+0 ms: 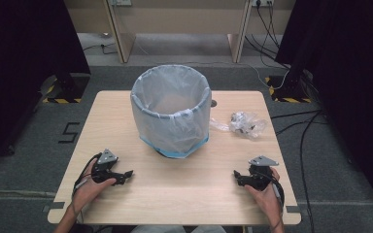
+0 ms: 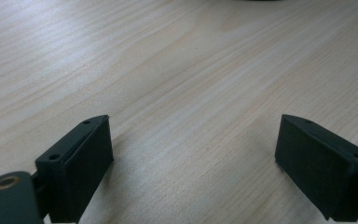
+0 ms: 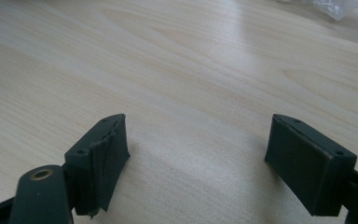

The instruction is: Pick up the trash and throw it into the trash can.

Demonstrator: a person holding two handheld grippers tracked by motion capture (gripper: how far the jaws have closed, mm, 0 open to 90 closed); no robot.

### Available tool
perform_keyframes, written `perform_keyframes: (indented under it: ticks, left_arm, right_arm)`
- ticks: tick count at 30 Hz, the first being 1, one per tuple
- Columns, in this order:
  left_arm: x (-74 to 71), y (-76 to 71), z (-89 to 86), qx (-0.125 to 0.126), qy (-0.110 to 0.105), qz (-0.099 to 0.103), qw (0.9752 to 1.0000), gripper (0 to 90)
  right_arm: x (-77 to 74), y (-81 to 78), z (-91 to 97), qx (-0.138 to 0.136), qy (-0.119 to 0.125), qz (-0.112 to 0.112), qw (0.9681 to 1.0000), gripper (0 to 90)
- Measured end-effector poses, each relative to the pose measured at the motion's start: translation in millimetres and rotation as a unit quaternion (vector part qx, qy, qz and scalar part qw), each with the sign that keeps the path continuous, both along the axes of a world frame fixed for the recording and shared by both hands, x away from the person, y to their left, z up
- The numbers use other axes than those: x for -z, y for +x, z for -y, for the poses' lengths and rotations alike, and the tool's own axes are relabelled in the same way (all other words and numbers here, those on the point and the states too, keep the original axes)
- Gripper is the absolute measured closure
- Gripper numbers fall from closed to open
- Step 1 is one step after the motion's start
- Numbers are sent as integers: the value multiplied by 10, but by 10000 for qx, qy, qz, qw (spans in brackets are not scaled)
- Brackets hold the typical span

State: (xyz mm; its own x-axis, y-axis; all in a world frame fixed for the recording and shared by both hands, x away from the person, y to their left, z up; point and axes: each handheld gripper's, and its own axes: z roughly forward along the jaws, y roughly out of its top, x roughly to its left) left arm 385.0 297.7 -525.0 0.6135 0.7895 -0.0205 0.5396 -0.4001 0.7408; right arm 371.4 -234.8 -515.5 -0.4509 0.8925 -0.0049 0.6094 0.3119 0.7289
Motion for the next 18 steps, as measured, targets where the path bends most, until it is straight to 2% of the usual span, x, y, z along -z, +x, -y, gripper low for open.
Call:
perform_keyframes:
  ticks: [11, 12, 14, 16, 18]
  left_arm:
    - [0, 0, 0, 0, 1, -1, 10000, 102]
    - [-1, 0, -1, 1, 3, -1, 10000, 102]
    - [-1, 0, -1, 0, 3, -1, 10000, 102]
    - [-1, 1, -1, 1, 4, 0, 10000, 102]
    - [0, 0, 0, -1, 2, 0, 10000, 102]
  right_arm:
    - [-1, 11, 8, -96, 27, -3, 9999, 203]
    - [-4, 12, 12, -89, 28, 42, 9999, 221]
    - [-18, 13, 30, -33, 129, 288, 9995, 223]
    - [-31, 29, 61, -4, 291, 334, 9990, 219]
    - [-46, 46, 87, 73, 320, 373, 9988, 217]
